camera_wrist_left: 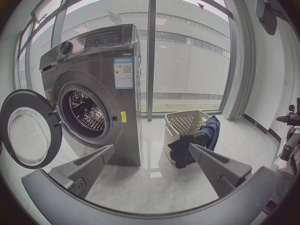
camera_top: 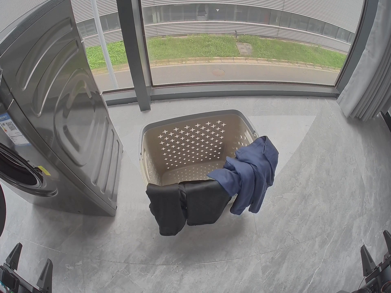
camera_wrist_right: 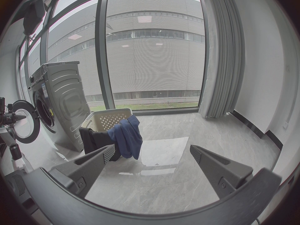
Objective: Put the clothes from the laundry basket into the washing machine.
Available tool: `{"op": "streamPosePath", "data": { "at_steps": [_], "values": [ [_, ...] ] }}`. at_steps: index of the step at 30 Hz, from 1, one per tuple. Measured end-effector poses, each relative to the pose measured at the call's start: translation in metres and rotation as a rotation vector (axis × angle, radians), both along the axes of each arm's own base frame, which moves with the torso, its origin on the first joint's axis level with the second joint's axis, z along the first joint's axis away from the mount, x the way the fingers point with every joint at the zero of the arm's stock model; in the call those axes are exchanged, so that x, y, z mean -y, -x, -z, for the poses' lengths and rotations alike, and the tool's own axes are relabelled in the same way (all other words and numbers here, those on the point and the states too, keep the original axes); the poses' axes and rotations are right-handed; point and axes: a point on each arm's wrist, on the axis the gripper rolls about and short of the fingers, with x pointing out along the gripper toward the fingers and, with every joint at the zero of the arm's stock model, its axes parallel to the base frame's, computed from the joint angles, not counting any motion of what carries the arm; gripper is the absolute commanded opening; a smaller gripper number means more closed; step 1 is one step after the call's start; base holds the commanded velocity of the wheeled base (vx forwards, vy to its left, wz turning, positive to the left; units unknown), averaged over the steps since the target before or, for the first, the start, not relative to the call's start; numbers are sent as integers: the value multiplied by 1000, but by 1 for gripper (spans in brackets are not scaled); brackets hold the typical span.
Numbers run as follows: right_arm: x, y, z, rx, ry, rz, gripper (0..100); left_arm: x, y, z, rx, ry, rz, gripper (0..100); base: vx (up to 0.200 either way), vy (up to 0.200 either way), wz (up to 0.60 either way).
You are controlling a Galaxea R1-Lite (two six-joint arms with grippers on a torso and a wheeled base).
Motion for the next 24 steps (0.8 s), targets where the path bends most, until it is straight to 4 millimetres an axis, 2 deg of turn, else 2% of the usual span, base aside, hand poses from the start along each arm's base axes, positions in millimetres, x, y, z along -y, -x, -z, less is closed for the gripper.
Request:
{"op": "streamPosePath", "data": {
  "at_steps": [14, 20, 24],
  "values": [
    [0, 0, -2, 15, -2, 4, 100, 0, 0, 0, 0, -4, 0, 100, 0, 0, 0],
    [0, 6, -31, 92, -10, -9, 100, 0, 0, 0, 0, -5, 1, 100, 0, 0, 0],
    [0, -3, -49, 49, -43, -48, 100, 0, 0, 0, 0, -5, 1, 100, 0, 0, 0]
  ]
}}
